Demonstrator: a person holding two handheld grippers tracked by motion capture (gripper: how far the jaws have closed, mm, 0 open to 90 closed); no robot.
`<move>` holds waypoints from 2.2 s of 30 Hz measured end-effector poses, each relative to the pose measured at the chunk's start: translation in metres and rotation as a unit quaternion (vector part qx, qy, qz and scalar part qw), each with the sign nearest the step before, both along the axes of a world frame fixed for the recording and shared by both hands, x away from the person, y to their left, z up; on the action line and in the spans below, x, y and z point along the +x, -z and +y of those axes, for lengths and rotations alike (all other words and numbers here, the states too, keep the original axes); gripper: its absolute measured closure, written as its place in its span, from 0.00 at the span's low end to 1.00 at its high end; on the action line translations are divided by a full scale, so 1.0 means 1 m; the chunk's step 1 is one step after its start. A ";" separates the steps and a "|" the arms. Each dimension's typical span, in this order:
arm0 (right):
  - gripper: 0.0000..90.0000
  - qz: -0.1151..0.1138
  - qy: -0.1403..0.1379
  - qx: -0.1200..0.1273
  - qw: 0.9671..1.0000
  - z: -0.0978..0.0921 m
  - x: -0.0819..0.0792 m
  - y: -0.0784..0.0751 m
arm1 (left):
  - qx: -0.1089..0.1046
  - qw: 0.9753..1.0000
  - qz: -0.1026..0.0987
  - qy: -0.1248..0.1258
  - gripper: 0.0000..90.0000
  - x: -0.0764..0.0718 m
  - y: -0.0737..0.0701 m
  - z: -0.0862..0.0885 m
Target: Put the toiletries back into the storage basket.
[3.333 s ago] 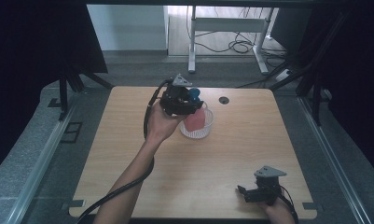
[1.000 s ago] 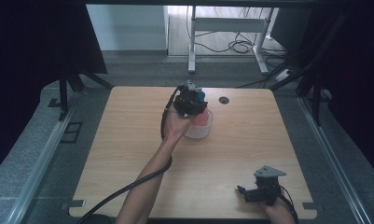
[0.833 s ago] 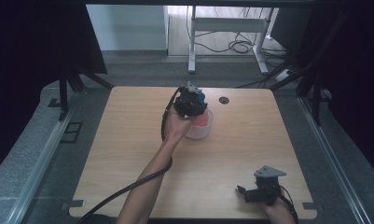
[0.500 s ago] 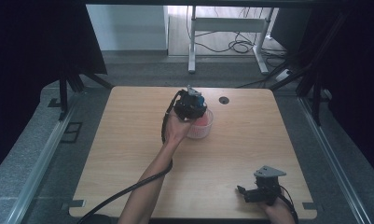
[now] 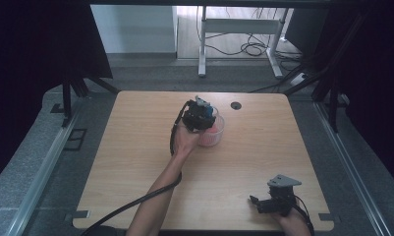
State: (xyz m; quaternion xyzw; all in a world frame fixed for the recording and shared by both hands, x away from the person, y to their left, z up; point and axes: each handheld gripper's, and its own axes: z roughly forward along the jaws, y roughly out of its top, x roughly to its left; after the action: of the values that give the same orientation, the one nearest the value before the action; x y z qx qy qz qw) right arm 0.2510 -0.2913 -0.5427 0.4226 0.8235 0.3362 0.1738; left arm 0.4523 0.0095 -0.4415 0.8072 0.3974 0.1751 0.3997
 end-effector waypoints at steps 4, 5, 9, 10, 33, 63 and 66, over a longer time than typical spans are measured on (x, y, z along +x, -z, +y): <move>0.00 0.000 0.000 0.000 1.000 0.000 0.000 0.000 | -0.004 1.000 0.001 -0.003 0.58 0.000 0.001 0.001; 0.00 0.000 0.000 0.000 1.000 0.000 0.000 0.000 | -0.005 1.000 0.001 -0.003 0.58 0.000 0.001 0.001; 0.00 0.000 0.000 0.000 1.000 0.000 0.000 0.000 | -0.006 1.000 0.002 -0.002 0.58 0.000 0.001 0.002; 0.00 0.000 0.000 0.000 1.000 0.000 0.000 0.000 | -0.007 1.000 0.003 -0.002 0.58 0.000 0.001 0.003; 0.00 0.000 -0.001 0.000 1.000 0.000 0.000 0.000 | -0.019 1.000 0.011 0.001 0.40 -0.002 -0.009 0.009; 0.00 0.000 -0.001 -0.001 1.000 0.001 0.000 0.000 | -0.024 1.000 -0.003 0.011 0.17 -0.021 -0.023 0.025; 0.00 0.000 -0.001 0.000 1.000 0.001 0.000 0.000 | -0.025 1.000 -0.005 0.013 0.18 -0.023 -0.024 0.027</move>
State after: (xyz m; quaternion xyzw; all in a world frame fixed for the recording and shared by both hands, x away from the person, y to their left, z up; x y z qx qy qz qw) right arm 0.2512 -0.2904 -0.5428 0.4220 0.8240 0.3359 0.1736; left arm 0.4293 0.0362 -0.4172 0.8015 0.3887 0.1640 0.4237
